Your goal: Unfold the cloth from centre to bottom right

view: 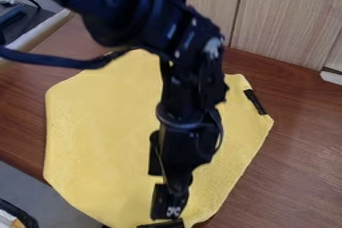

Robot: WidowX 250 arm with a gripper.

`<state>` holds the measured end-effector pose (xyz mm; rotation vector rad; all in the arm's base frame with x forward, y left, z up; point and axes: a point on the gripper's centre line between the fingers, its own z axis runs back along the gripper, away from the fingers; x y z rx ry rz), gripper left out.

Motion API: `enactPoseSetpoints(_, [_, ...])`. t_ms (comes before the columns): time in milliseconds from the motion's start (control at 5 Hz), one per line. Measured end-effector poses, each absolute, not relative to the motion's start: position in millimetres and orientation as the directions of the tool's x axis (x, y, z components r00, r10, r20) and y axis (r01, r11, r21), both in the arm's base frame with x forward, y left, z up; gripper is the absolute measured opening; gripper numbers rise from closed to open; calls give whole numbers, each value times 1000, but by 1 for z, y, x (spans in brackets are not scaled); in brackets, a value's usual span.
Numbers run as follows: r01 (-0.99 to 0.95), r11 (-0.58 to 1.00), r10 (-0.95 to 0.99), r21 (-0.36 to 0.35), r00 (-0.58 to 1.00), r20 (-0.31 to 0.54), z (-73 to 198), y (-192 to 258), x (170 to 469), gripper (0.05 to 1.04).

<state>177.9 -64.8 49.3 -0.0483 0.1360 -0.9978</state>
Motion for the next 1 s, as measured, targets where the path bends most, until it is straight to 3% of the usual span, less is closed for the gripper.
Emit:
enactPoseSetpoints(400, [787,616,-788,-32,616,0,82,-66,193,1001])
enactPoseSetpoints(1000, [783,621,-783,-34,622,1,82,-66,193,1001])
